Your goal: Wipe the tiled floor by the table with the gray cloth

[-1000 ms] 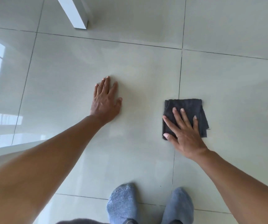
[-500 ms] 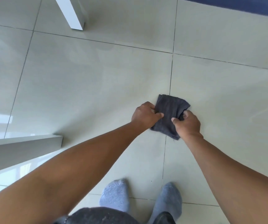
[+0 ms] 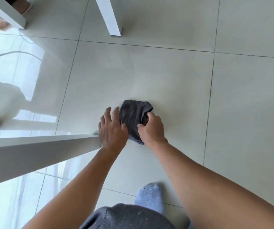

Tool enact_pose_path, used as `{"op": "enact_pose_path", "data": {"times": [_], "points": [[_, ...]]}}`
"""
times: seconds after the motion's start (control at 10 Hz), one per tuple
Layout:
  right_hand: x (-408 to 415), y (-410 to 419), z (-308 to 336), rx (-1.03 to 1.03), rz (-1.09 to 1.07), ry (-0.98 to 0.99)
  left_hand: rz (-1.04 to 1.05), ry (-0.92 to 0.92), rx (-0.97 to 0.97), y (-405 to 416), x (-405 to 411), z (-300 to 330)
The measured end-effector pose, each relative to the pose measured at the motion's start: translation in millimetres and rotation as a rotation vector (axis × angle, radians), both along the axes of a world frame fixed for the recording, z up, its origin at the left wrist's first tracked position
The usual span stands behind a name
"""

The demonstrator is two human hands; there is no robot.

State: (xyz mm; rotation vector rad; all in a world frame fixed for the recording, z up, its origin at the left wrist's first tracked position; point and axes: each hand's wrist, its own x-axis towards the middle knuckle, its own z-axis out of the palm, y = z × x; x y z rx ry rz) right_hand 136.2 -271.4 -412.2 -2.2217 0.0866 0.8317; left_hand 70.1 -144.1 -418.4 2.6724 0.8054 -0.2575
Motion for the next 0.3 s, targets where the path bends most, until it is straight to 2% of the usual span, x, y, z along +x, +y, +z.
{"op": "enact_pose_path", "data": {"times": [0.1, 0.2, 0.3], "points": [[-10.7, -14.4, 5.2, -0.185, 0.22, -0.116, -0.334, 0.08, -0.01, -14.2, -11.4, -16.2], [-23.8, -58.8, 9.3, -0.549, 0.642, -0.162, -0.473, 0.255, 0.002, -24.7, -2.4, -21.6], [-21.8, -80.6, 22.6, -0.621, 0.706, -0.093, -0.502, 0.329, 0.059, -22.2, 5.3, -8.0]]}}
